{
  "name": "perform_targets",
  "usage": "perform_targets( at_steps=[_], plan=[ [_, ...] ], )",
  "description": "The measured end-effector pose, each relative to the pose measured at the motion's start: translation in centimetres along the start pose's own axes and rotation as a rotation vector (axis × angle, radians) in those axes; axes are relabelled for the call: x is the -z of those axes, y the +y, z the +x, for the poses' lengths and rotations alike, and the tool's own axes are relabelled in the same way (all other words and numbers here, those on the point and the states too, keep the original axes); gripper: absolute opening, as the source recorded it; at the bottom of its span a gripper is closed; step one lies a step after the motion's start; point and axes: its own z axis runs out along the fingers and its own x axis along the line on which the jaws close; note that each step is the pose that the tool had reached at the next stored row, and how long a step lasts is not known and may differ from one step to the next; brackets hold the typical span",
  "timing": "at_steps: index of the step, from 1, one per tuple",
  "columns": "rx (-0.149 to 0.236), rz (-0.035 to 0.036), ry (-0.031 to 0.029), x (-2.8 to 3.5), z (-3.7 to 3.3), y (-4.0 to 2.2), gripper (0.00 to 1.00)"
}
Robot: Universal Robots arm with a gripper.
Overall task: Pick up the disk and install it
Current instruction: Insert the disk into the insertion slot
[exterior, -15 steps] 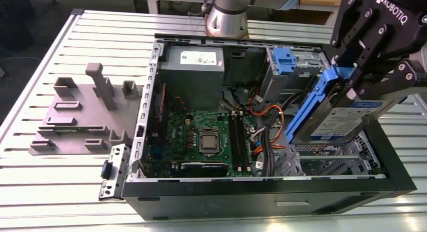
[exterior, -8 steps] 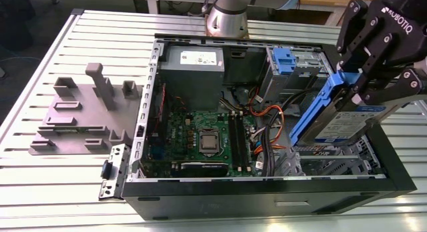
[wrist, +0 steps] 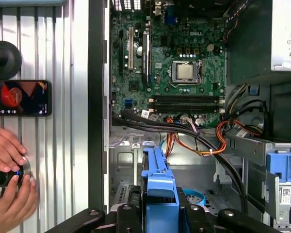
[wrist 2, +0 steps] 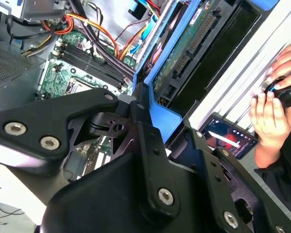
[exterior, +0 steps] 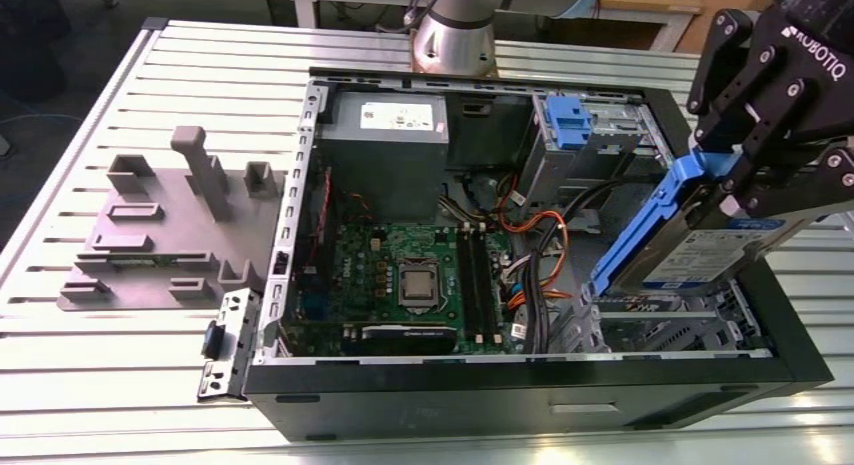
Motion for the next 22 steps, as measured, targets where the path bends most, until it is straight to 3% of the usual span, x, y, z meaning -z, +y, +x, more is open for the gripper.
perform_targets(
  at_steps=[22],
  plan=[
    [0.0,0.0,0.0001,-1.23,0.64,-0.17,0.36]
  ],
)
